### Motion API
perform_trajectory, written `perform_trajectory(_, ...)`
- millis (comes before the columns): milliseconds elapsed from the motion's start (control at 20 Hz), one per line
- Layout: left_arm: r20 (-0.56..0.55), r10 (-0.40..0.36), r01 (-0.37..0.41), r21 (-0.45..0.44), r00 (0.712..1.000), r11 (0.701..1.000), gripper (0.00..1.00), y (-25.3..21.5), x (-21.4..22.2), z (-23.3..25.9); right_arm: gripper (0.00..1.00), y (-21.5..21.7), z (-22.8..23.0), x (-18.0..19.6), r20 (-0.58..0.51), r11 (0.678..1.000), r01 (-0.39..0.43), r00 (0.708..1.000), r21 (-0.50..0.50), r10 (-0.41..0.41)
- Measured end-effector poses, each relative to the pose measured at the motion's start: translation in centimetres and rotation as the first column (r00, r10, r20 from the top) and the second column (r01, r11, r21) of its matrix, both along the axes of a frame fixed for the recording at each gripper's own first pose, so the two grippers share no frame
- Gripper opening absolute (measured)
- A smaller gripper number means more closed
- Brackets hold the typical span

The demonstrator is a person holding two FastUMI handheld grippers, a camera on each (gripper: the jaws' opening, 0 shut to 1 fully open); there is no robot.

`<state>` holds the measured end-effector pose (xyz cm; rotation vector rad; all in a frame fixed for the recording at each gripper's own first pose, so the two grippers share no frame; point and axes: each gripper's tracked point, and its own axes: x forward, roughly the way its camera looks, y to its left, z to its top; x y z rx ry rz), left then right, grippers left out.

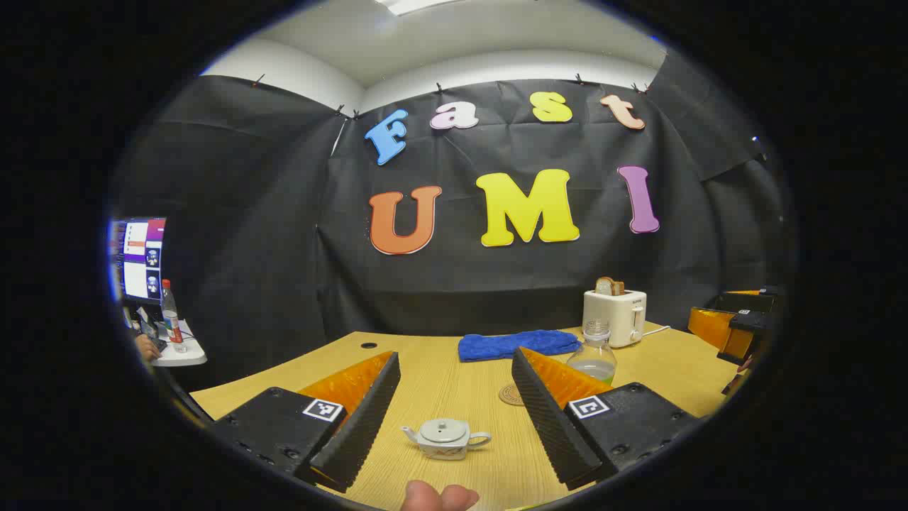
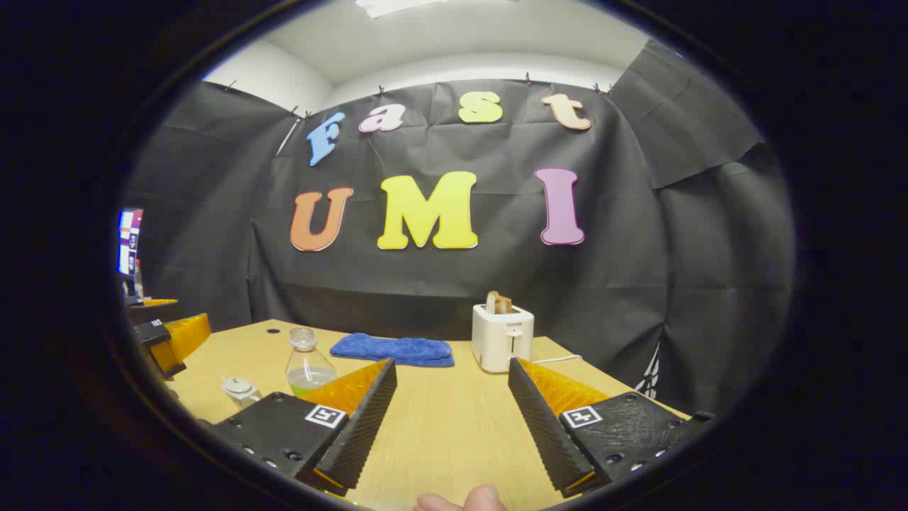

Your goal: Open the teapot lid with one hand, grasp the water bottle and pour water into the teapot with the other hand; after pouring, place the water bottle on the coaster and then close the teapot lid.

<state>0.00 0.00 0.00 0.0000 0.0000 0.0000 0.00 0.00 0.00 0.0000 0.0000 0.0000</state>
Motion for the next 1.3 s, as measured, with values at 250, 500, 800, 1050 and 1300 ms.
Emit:
perform_trajectory(250,-0.018,-0.017,0.017,-0.001,1.0,1.0,0.99,-0.5,-0.1,-0.4,0.95,-0.1,0.4,-0.2,0.009,1.0,0.011,1.0,-0.008,-0.011)
perform_trajectory(500,-0.022,-0.02,0.02,-0.002,1.0,1.0,0.99,-0.4,-0.1,-0.4,0.95,0.1,0.3,-0.3,0.01,1.0,0.004,1.0,-0.009,-0.004)
perform_trajectory(800,-0.026,-0.024,0.024,-0.006,0.999,1.0,0.99,-0.5,-0.2,-0.5,0.95,0.1,0.6,-0.3,0.019,1.0,0.002,1.0,-0.012,-0.002)
perform_trajectory(1050,-0.046,-0.023,0.023,-0.012,0.999,1.0,0.99,-0.1,-0.1,-1.2,0.95,0.2,0.6,-0.1,0.022,1.0,-0.005,1.0,-0.009,0.005)
perform_trajectory(1300,-0.104,-0.006,0.005,-0.009,0.995,1.0,0.99,1.6,-0.2,-3.8,0.94,0.9,-1.3,0.3,-0.017,0.999,-0.036,0.999,-0.012,0.036)
